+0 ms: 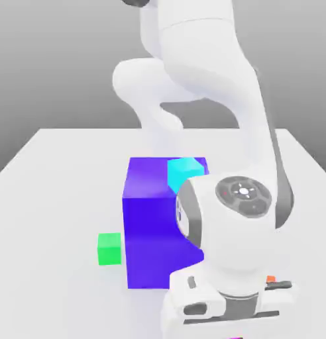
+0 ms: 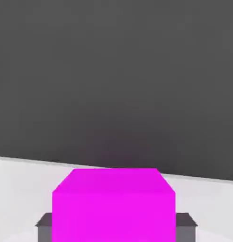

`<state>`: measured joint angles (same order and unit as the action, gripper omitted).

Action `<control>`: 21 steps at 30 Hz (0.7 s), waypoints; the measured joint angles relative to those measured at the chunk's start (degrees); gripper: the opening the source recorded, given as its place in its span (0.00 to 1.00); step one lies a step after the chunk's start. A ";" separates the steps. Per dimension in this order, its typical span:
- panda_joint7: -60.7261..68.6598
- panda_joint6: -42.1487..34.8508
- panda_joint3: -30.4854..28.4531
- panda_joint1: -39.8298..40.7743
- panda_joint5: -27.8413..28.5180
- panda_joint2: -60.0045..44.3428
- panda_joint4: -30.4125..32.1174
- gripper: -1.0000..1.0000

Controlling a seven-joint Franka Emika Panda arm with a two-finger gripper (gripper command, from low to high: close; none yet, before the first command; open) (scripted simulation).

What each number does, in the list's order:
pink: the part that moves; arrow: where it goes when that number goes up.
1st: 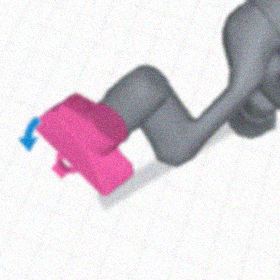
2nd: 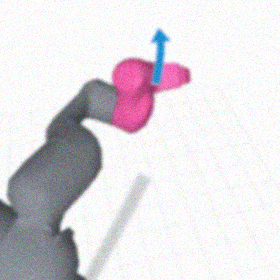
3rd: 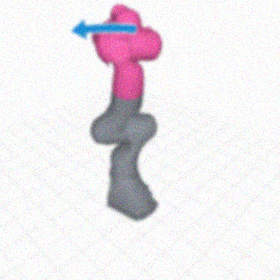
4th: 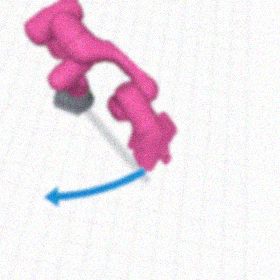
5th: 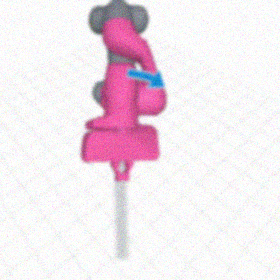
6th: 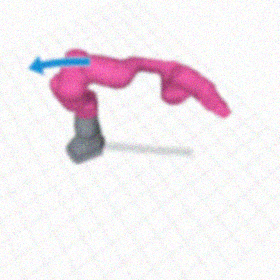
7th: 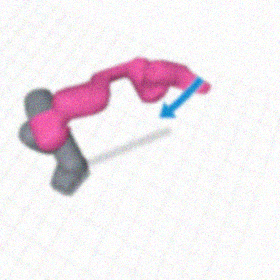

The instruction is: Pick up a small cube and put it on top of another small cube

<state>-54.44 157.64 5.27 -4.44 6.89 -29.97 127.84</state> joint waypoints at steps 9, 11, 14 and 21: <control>-1.53 -7.37 -1.66 2.24 -1.32 11.31 2.94 0.00; -5.12 -8.22 -3.88 3.58 -2.55 15.30 5.48 0.00; -11.50 -9.35 -7.07 5.87 -3.92 21.44 9.65 0.00; -30.61 -9.59 -9.68 12.94 -8.06 35.47 23.53 0.00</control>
<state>-85.05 148.05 -4.40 8.50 -1.17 5.50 151.37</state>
